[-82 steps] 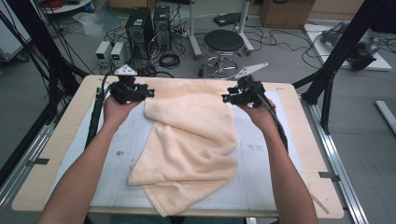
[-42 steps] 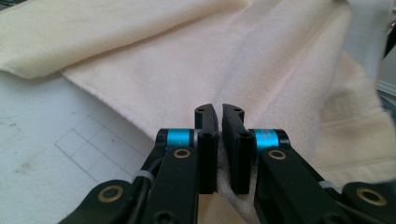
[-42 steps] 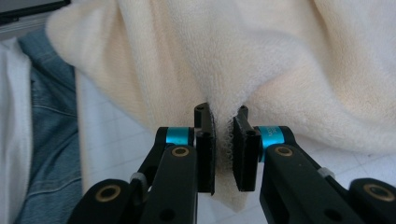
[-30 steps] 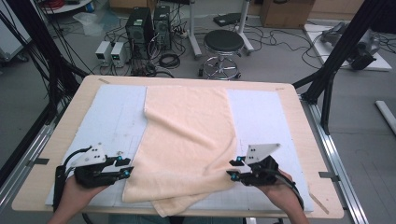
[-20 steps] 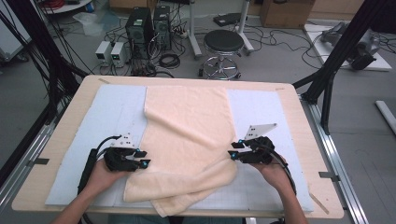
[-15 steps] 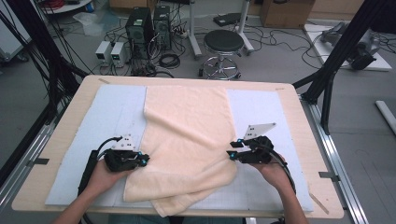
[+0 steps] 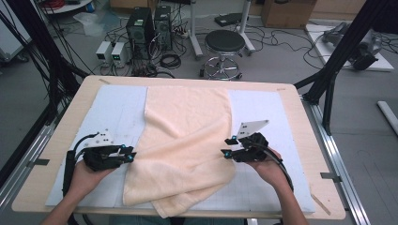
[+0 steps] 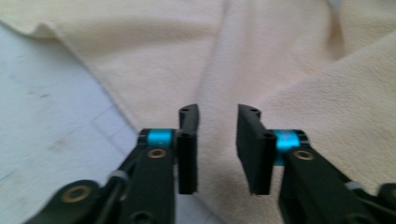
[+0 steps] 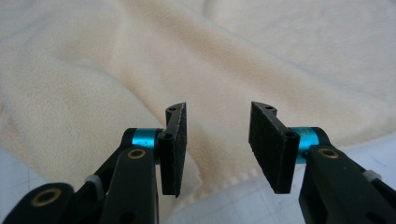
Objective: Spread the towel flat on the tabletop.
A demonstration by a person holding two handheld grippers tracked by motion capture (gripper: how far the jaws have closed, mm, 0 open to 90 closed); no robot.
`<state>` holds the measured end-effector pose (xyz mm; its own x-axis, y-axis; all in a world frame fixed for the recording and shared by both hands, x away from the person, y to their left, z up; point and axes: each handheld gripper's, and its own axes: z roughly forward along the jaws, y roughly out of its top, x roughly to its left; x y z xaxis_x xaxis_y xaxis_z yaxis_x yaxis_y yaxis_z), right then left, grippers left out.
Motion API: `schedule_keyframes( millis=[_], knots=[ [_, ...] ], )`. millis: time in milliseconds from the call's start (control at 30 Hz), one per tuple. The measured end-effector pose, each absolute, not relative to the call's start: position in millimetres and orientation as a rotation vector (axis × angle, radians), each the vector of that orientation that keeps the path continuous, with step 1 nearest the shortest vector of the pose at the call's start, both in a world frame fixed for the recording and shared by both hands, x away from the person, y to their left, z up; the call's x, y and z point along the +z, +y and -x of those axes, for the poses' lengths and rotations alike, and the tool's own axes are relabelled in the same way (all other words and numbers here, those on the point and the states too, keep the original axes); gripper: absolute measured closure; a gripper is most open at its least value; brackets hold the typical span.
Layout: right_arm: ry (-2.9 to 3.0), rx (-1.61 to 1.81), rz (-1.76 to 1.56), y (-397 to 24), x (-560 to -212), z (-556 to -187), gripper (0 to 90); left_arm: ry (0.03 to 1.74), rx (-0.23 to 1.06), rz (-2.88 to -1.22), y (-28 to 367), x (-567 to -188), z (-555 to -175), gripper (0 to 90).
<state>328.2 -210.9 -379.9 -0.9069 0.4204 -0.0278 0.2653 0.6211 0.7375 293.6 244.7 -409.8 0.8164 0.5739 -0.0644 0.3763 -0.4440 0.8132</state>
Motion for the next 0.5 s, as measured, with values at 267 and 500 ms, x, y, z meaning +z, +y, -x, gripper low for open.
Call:
schedule_keyframes(
  millis=[267, 500],
  knots=[
    [2.894, 1.011, -0.503, -185.0, -412.5, -333.2, 53.8, 0.623, 0.165, -2.241, 214.9, -429.6, -301.6, 79.9],
    [2.916, 1.074, -0.532, -186.0, -414.4, -330.6, 85.4, 0.74, 0.248, -2.067, 220.7, -407.6, -321.3, 86.0]
  ],
)
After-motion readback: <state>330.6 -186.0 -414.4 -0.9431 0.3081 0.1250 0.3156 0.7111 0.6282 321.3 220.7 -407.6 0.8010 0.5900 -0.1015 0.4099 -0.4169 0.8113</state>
